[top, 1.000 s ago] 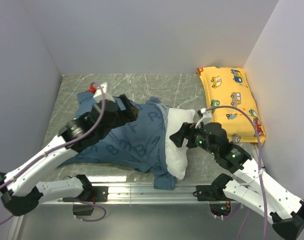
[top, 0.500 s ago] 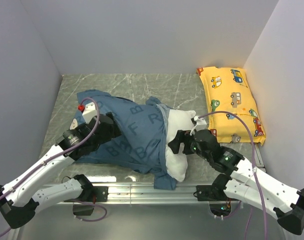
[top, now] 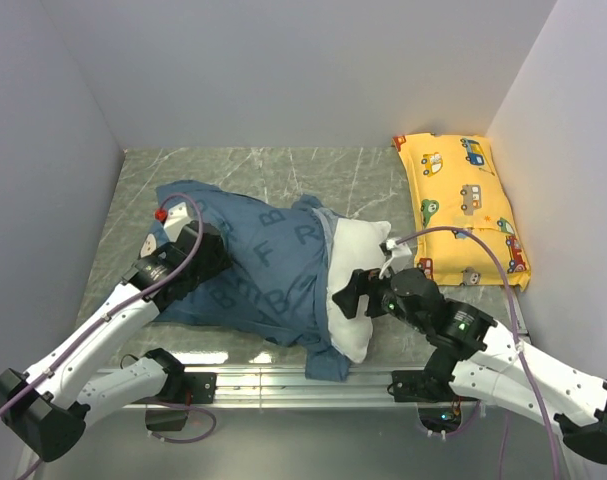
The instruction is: Remove the pillowcase from the pillow
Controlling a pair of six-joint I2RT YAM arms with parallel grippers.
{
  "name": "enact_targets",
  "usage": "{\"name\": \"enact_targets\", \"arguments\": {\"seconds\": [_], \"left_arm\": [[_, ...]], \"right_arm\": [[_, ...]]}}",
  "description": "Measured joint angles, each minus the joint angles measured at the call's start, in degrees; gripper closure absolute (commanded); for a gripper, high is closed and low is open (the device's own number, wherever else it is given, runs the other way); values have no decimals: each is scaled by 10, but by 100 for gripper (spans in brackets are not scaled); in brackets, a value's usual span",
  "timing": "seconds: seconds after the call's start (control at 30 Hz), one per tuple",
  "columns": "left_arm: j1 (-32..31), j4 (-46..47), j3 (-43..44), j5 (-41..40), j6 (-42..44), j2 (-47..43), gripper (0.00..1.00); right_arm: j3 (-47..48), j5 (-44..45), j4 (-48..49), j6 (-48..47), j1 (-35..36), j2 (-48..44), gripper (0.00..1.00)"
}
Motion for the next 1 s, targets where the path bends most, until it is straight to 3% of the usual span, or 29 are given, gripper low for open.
{"name": "enact_targets", "arguments": {"seconds": [0.2,0.27,0.3,0.4,0.43,0.47,0.77,0.87,1.0], "left_arm": [[24,38,-10,18,23,2,81],[32,52,-12,26,30,6,97],[37,59,-12,31,33,9,99],[61,77,-12,55,49,18,99],[73,82,-12,65,54,20,100],[88,87,-11,79,58,22,100],[285,115,65,269,122,88,99],[361,132,88,276,141,122,100],[410,131,91,313,151,149,99]], "right_arm": [[-6,22,7,17,46,52,0],[-7,32,17,24,48,82,3],[-7,40,22,28,48,97,7],[-5,57,31,34,50,125,55],[-2,61,34,37,50,127,95],[2,64,37,39,51,127,100],[106,93,8,35,45,126,100],[116,102,-26,30,22,107,100],[123,81,-45,21,-24,76,100]]}}
